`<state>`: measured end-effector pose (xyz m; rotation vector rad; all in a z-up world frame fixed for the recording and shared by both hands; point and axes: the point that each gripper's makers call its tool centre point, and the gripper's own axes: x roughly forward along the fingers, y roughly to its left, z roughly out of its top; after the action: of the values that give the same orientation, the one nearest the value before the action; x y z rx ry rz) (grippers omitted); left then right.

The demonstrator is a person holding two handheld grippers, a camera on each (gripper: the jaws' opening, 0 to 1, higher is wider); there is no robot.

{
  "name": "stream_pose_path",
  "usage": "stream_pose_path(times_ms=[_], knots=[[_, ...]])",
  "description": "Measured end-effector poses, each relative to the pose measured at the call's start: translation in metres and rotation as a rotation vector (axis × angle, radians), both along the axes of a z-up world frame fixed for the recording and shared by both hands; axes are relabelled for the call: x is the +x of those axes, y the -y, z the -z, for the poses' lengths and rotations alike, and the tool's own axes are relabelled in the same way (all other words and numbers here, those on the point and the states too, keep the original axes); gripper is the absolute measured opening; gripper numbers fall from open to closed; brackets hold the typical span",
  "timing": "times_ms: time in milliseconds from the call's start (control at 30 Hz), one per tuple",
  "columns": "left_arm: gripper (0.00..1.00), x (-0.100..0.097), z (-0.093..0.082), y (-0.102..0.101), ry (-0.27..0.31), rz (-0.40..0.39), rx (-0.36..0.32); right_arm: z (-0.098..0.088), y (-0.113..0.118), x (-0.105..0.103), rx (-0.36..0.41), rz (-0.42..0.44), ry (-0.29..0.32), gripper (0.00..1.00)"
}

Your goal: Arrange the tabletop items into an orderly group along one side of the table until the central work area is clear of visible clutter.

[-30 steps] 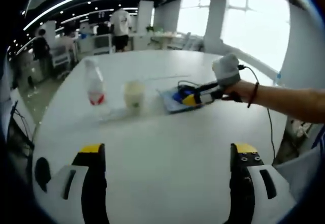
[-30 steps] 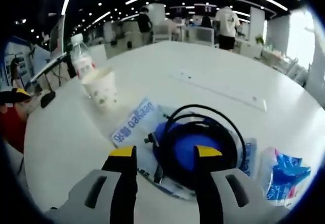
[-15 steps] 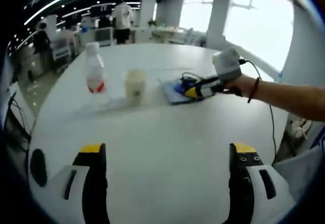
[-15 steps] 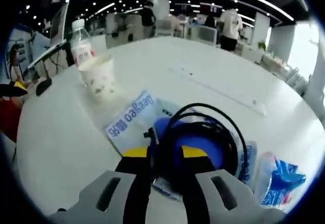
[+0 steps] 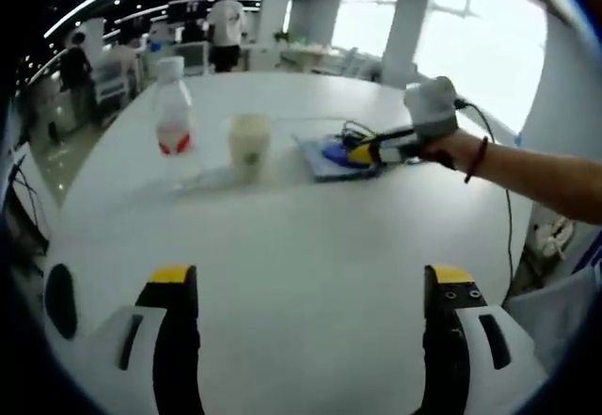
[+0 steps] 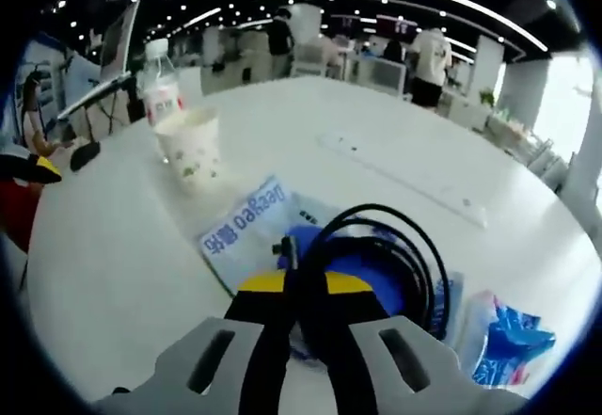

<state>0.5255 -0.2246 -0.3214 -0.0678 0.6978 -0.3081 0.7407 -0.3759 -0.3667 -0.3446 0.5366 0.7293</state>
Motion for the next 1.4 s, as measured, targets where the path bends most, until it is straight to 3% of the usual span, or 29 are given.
stream_pose_path(times_ms=[233,500,800,1000,1133,1400], knots=[[0.97,0.002,-0.003,-0.002,0.015,0.013,0.018,-0.019,0.004,-0.008,0.037,0.009,0.027,0.10],[0.96,0.007,-0.001,0.001,0.024,0.042,0.035,-0.052,0.017,-0.015,0.044,0.020,0.103,0.10],[0.96,0.006,-0.003,0.010,0.036,0.081,0.049,-0.083,0.046,-0.039,0.026,0.039,0.161,0.10],[0.96,0.007,-0.005,0.020,0.044,0.107,0.012,-0.086,0.074,-0.053,-0.002,0.064,0.169,0.10],[0.96,0.007,-0.004,0.019,0.040,0.118,0.033,-0.086,0.089,-0.060,-0.020,0.073,0.166,0.10],[0.96,0.009,-0.008,0.021,0.054,0.121,0.026,-0.068,0.111,-0.075,-0.082,0.077,0.132,0.10]])
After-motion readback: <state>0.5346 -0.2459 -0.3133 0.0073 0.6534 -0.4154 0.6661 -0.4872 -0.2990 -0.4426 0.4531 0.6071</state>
